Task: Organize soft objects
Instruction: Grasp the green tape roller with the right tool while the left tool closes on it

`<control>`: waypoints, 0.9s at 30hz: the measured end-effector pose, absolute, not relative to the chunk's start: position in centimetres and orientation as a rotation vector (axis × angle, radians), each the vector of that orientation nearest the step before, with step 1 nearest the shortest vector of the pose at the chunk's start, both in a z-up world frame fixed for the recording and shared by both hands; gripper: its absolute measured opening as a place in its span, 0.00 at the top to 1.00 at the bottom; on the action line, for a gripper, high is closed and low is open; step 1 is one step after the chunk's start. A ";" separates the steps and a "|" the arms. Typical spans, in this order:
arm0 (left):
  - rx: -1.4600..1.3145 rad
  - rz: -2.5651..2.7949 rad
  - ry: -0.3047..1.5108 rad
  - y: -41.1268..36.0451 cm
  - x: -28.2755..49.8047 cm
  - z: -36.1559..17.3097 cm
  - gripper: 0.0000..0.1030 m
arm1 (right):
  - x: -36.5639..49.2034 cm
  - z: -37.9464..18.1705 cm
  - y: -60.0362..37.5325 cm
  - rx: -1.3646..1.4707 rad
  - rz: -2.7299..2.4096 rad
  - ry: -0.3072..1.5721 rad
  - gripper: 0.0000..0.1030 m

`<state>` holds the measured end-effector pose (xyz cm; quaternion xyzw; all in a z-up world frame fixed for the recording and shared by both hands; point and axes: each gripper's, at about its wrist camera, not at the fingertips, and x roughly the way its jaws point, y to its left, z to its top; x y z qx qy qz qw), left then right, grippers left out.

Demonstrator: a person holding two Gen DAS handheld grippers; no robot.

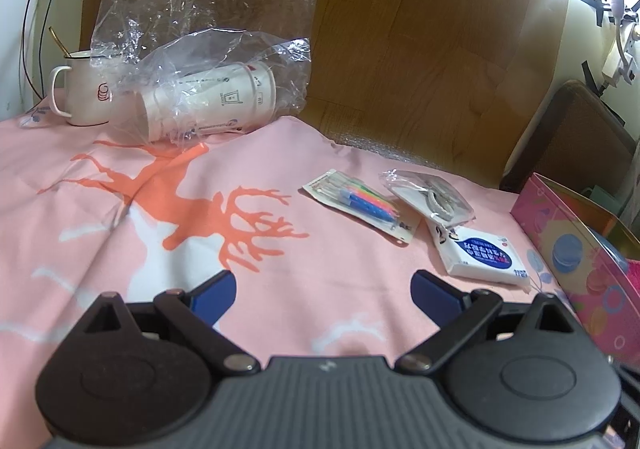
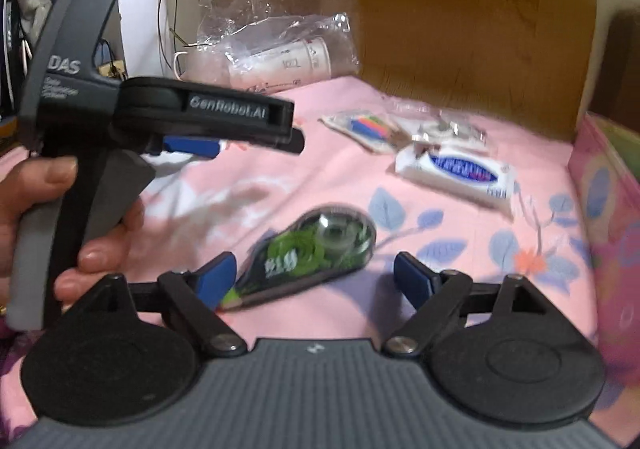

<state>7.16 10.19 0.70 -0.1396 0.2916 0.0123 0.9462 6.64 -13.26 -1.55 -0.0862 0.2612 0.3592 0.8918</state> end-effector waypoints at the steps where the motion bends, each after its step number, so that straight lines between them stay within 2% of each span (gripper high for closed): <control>1: -0.283 0.024 0.595 10.1 7.2 0.7 0.05 | 6.5 -1.6 -13.6 -0.163 0.750 0.553 0.18; 2: -0.282 0.022 0.595 10.1 7.2 0.7 0.05 | 6.3 -1.8 -14.0 -0.151 0.753 0.564 0.26; 3: -0.282 0.020 0.594 10.1 7.2 0.8 0.05 | 6.1 -1.9 -14.2 -0.148 0.753 0.561 0.40; 4: -0.282 0.015 0.592 10.1 7.1 0.8 0.05 | 5.8 -1.9 -14.4 -0.155 0.751 0.552 0.48; 5: -0.283 0.004 0.587 10.0 7.0 0.9 0.05 | 5.4 -1.9 -14.4 -0.166 0.749 0.539 0.63; 6: -0.285 -0.014 0.583 10.0 6.9 0.9 0.05 | 5.2 -1.9 -14.6 -0.161 0.766 0.532 0.71; 13: -0.422 -0.242 0.664 9.6 6.0 0.9 0.03 | 5.9 -1.9 -16.2 -0.054 0.757 0.547 0.71; 18: -0.528 -0.354 0.730 8.4 5.2 1.2 0.10 | 6.6 -2.4 -18.4 0.126 0.778 0.584 0.71; 21: -0.512 -0.354 0.765 6.9 5.5 1.1 0.25 | 6.4 -2.4 -18.5 0.146 0.783 0.584 0.71; 23: -0.503 -0.373 0.796 5.8 5.8 1.0 0.52 | 6.2 -2.3 -18.6 0.156 0.795 0.578 0.71; 25: -0.499 -0.376 0.806 4.9 5.7 1.0 0.63 | 6.1 -2.3 -18.9 0.170 0.804 0.565 0.71; 27: -0.475 -0.379 0.774 3.9 5.4 1.9 0.67 | 5.8 -2.1 -19.6 0.192 0.804 0.536 0.72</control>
